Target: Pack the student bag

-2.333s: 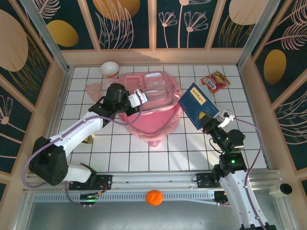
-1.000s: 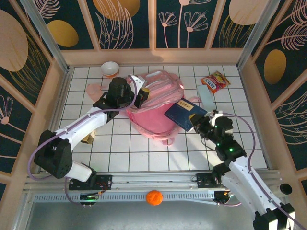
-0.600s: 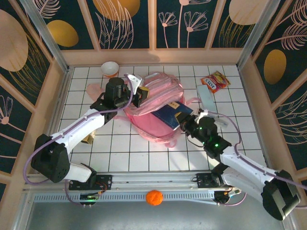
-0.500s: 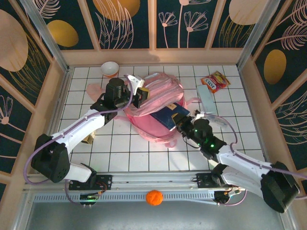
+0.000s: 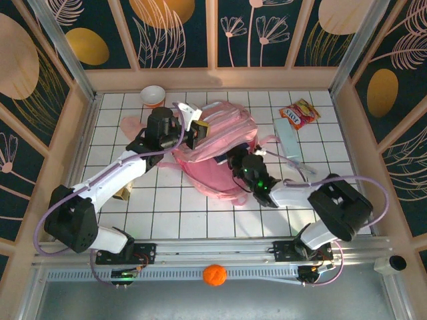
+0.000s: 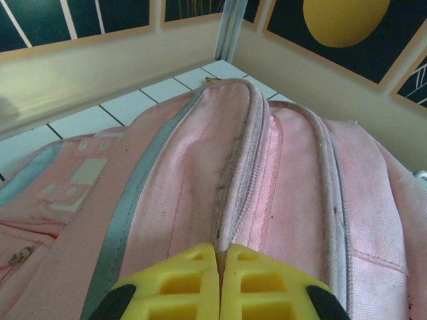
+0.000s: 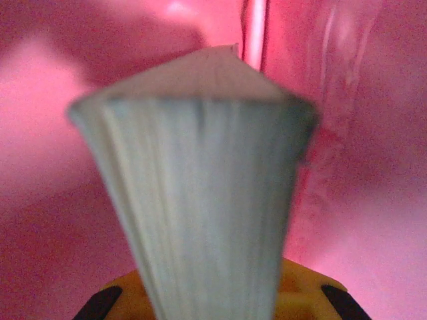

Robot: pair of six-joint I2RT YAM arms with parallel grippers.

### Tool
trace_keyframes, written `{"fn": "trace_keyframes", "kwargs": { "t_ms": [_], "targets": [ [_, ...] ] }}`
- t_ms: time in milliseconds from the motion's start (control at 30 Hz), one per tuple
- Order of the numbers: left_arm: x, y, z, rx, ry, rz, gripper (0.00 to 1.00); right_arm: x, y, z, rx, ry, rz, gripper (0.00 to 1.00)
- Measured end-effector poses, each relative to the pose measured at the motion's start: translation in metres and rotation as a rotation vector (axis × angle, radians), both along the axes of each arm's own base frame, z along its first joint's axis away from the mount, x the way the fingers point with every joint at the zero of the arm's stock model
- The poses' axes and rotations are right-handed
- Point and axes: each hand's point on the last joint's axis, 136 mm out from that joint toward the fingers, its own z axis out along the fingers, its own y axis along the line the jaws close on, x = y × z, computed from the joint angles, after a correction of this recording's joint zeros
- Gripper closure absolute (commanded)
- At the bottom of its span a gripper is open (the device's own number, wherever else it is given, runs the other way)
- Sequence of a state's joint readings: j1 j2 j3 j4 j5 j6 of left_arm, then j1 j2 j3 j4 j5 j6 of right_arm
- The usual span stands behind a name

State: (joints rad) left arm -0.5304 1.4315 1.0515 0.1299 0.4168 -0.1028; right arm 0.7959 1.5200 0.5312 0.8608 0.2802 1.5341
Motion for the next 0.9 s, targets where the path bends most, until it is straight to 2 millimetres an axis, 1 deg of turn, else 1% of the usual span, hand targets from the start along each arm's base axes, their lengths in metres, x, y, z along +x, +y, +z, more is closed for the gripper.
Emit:
{"fn": "trace_keyframes", "kwargs": {
  "t_ms": [67, 133, 233, 300, 333, 400, 467, 500, 567, 667, 767, 900],
  "targets": [
    [0.000, -0.001, 0.000, -0.001, 0.001, -0.003, 1.00, 0.007, 0.005, -0.004, 0.012, 0.011, -0.014, 1.00],
    [0.001, -0.001, 0.000, -0.001, 0.001, -0.003, 1.00, 0.012, 0.008, -0.013, 0.014, 0.034, -0.025, 0.99],
    [0.001, -0.001, 0.000, 0.000, 0.001, -0.003, 1.00, 0.016, 0.012, -0.033, 0.007, 0.081, -0.044, 0.97],
    [0.001, -0.001, 0.000, 0.000, 0.001, -0.003, 1.00, 0.017, 0.013, -0.047, -0.002, 0.115, -0.056, 0.93],
    [0.001, -0.001, -0.001, 0.000, 0.002, -0.003, 1.00, 0.017, 0.014, -0.052, -0.001, 0.129, -0.063, 0.89],
    [0.001, -0.001, -0.001, 0.001, 0.003, -0.002, 1.00, 0.018, 0.016, -0.056, 0.005, 0.141, -0.074, 0.83],
    [0.001, -0.001, -0.002, 0.002, 0.004, -0.002, 1.00, 0.021, 0.019, -0.056, 0.012, 0.154, -0.078, 0.73],
    [0.002, -0.001, -0.002, 0.003, 0.003, -0.001, 1.00, 0.021, 0.020, -0.056, 0.013, 0.163, -0.079, 0.66],
    [0.002, 0.000, -0.002, 0.007, -0.001, 0.004, 1.00, 0.019, 0.020, -0.060, 0.011, 0.182, -0.081, 0.59],
    [0.003, 0.000, -0.002, 0.014, -0.010, 0.005, 1.00, 0.013, 0.020, -0.072, -0.016, 0.224, -0.076, 0.46],
    [0.003, 0.000, -0.002, 0.019, -0.016, 0.005, 1.00, 0.005, 0.018, -0.077, -0.017, 0.251, -0.061, 0.42],
    [0.003, 0.001, -0.006, 0.027, -0.016, 0.004, 1.00, -0.005, 0.016, -0.072, -0.011, 0.262, -0.028, 0.37]
  ]
}}
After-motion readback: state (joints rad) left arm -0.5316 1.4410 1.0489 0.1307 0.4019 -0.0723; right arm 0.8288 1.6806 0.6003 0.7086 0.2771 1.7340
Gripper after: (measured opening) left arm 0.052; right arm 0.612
